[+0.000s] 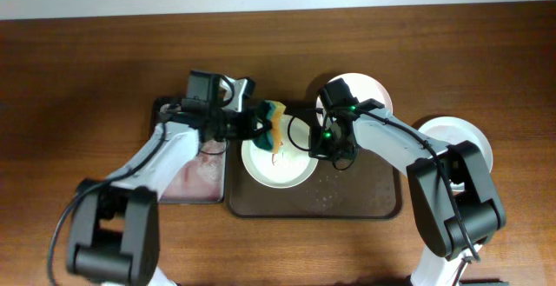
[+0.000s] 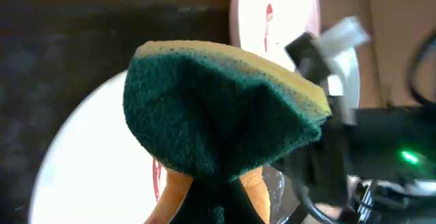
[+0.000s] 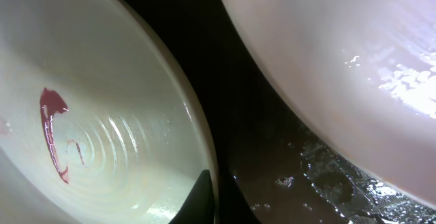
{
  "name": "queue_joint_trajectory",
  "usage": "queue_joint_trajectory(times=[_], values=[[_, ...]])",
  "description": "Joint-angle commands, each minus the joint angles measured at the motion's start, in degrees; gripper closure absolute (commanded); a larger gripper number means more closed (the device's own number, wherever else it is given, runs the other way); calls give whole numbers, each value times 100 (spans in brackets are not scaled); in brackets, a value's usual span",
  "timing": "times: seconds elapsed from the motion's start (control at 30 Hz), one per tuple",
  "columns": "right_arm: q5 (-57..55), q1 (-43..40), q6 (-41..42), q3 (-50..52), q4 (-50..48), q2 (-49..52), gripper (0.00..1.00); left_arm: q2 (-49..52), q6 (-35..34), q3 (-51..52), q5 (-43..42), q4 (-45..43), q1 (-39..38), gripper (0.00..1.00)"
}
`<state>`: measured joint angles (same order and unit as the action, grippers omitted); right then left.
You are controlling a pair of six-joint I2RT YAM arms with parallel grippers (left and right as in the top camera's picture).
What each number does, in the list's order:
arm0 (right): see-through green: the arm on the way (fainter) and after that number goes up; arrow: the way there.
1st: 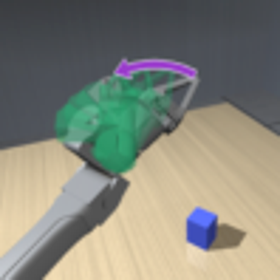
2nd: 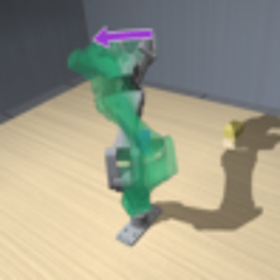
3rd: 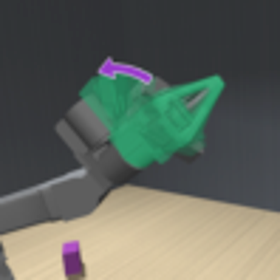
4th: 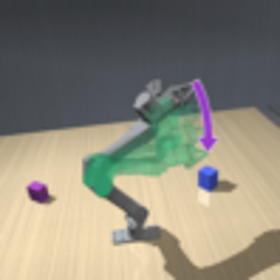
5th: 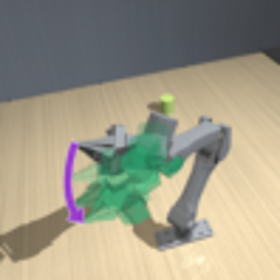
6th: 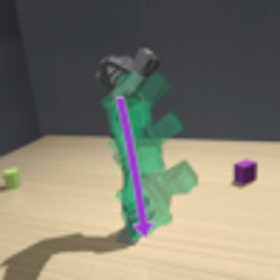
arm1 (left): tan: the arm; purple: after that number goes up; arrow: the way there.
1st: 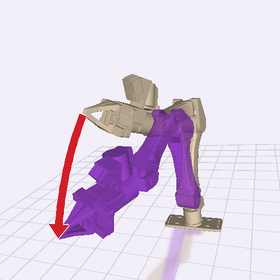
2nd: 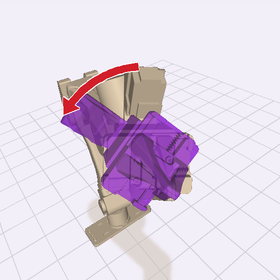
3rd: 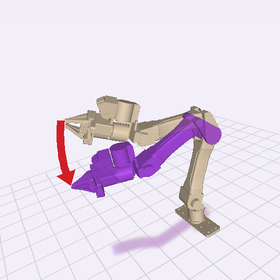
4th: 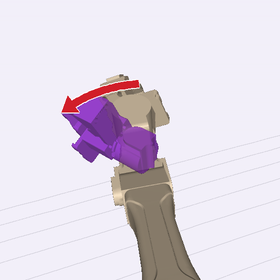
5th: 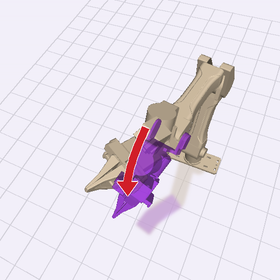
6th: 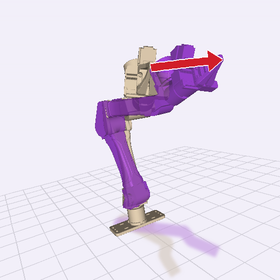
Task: Clean dirty plates on tray and stack at the side
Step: 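Scrub the white plate with the sponge while the right gripper holds it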
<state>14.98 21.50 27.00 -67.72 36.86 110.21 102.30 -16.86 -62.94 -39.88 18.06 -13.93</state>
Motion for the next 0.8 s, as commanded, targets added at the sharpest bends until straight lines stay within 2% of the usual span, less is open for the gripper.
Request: queue_joint_trajectory(times=[0.0, 0.23, 0.37, 0.57, 0.67, 0.77], values=[[-173, 72, -66, 107, 72, 116, 96, 470, -608, -50, -105, -273, -195, 100], [-173, 72, -66, 107, 70, 116, 96, 1045, -605, -50, -39, -442, -612, 100], [-173, 72, -66, 107, 70, 116, 96, 1303, -715, -48, 927, -164, -796, 100], [-173, 72, -66, 107, 96, 116, 96, 1279, -802, -76, 2815, 848, -758, 100], [-173, 72, -66, 107, 114, 116, 96, 1158, -796, -205, 3368, 1305, -715, 100], [-173, 72, -66, 107, 129, 116, 96, 929, -643, -374, 3480, 1530, -691, 100]])
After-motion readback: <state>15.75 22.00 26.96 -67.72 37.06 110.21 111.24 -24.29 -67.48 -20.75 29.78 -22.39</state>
